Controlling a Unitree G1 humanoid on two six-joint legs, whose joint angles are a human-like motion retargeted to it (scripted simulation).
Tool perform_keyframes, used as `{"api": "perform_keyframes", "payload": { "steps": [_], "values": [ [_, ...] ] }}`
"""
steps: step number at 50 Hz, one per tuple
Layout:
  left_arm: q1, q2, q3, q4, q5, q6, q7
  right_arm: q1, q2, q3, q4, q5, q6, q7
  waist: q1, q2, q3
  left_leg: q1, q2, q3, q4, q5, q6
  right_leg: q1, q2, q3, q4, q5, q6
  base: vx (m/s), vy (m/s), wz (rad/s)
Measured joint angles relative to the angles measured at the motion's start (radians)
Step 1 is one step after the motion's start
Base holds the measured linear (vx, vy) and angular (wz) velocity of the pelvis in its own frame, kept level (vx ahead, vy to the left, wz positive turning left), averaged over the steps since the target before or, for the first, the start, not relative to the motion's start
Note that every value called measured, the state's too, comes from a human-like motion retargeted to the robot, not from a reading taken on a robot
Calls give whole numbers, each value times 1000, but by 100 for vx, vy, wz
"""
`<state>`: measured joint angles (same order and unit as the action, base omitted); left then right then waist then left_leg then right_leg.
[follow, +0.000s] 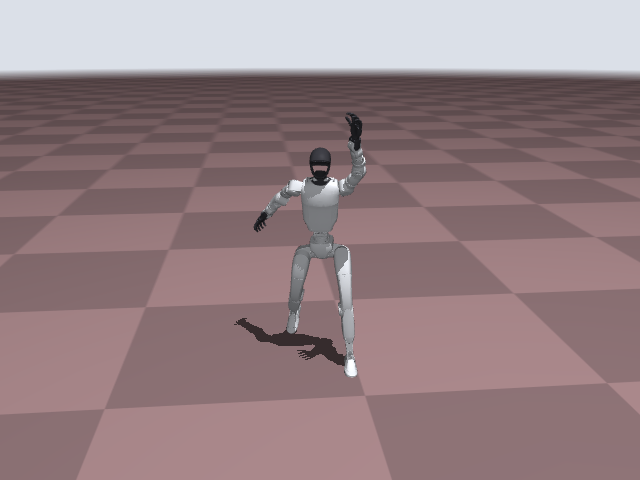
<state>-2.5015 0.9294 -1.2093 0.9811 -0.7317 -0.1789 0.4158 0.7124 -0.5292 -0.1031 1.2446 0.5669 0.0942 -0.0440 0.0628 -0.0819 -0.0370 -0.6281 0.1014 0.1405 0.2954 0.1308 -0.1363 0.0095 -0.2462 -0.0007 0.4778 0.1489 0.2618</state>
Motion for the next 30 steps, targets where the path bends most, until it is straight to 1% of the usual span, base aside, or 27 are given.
{"api": "perform_keyframes", "payload": {
  "steps": [1,2,3,5,7,8,10,12,13,15,17,18,19,20,22,23,25,27,28,30],
  "values": [
    [-57,33,-39,-25,27,-6,-8,-2,7,-20,-8,-50,7,13,2,-16,34,-97,36,59,285,-193,29,58,-52,19,3,-155,0,-25,17,-143],
    [-105,61,-69,-54,33,-18,-5,-12,15,-23,-12,-86,17,24,7,-32,71,-191,63,98,530,-332,47,99,-104,22,23,-319,-10,-33,21,-113],
    [-137,76,-81,-92,-1,-40,22,-40,23,6,-9,-92,32,29,16,-48,116,-277,74,101,694,-362,43,109,-160,-5,76,-503,-41,-43,8,-69],
    [-180,128,-102,-223,-39,-97,69,-152,65,78,24,-129,54,4,35,-68,227,-402,114,96,951,-397,31,83,-232,-24,278,-811,-139,-44,-2,-30],
    [-125,201,-69,-416,-52,-160,115,-343,132,185,74,-115,62,-78,54,-93,323,-456,122,107,1054,-409,36,12,-286,0,496,-940,-214,-32,-1,13],
    [-49,240,-28,-519,-59,-179,128,-452,170,235,93,-91,65,-134,53,-105,352,-469,111,110,1071,-412,35,-8,-302,2,563,-957,-231,-17,1,60],
    [240,312,117,-741,-111,-200,117,-687,249,290,116,-26,51,-244,37,-122,366,-470,72,108,1051,-396,12,8,-315,-36,579,-942,-237,-1,3,94],
    [759,286,381,-938,-254,-188,4,-897,289,270,106,24,12,-296,51,-109,322,-412,23,105,943,-356,-13,79,-293,-93,449,-837,-209,17,5,91],
    [1028,232,495,-1009,-328,-158,-82,-989,284,254,90,40,-11,-302,71,-87,286,-365,3,104,857,-331,-18,107,-269,-110,369,-743,-191,23,6,69],
    [1458,111,587,-1077,-335,-65,-242,-1156,252,252,28,47,-61,-310,111,-32,199,-231,-40,93,608,-248,-19,122,-208,-115,231,-462,-151,24,7,45],
    [1809,-9,585,-1035,-67,-14,-319,-1288,206,281,-109,-37,-105,-337,157,57,110,-25,-58,41,225,-73,-37,103,-106,-71,111,-155,-89,22,7,9],
    [1965,-77,572,-966,100,-11,-325,-1349,192,295,-200,-84,-141,-378,166,114,78,112,-54,-1,-7,50,-63,119,-38,-51,38,-53,-49,23,5,9],
    [2113,-155,576,-863,223,-3,-330,-1406,180,305,-301,-138,-167,-410,177,168,49,233,-28,-14,-190,136,-93,131,26,-36,-31,-1,-22,23,4,6],
    [2257,-239,589,-743,324,7,-335,-1460,171,313,-407,-194,-188,-437,189,221,21,344,9,-12,-349,203,-126,140,87,-22,-98,26,0,17,4,19],
    [2484,-422,712,-447,404,37,-364,-1594,153,352,-601,-259,-213,-478,187,232,-49,403,12,21,-383,110,-125,62,97,-91,-172,25,0,10,1,44],
    [2569,-492,803,-307,431,53,-363,-1683,147,376,-674,-286,-222,-512,186,220,-68,446,6,6,-383,59,-125,21,86,-128,-195,19,0,5,-5,58],
    [2674,-584,1010,-86,472,97,-347,-1931,119,434,-771,-312,-221,-534,158,189,-57,508,-36,-84,-344,25,-118,-71,59,-191,-226,-7,0,-3,-4,97],
    [2760,-609,1190,52,451,117,-344,-2179,52,512,-812,-340,-209,-558,121,142,-30,538,-91,-167,-207,-10,-122,-161,22,-220,-239,-85,-4,-9,-2,151],
    [2793,-610,1273,106,431,127,-364,-2302,6,561,-824,-356,-201,-575,105,119,-7,549,-116,-189,-120,-42,-125,-207,0,-227,-241,-131,-8,-9,-1,156],
    [2837,-600,1415,224,453,148,-410,-2523,-95,674,-830,-404,-163,-597,96,83,34,579,-141,-209,29,-55,-126,-303,-26,-220,-246,-199,-10,-9,-1,135]
  ]
}}
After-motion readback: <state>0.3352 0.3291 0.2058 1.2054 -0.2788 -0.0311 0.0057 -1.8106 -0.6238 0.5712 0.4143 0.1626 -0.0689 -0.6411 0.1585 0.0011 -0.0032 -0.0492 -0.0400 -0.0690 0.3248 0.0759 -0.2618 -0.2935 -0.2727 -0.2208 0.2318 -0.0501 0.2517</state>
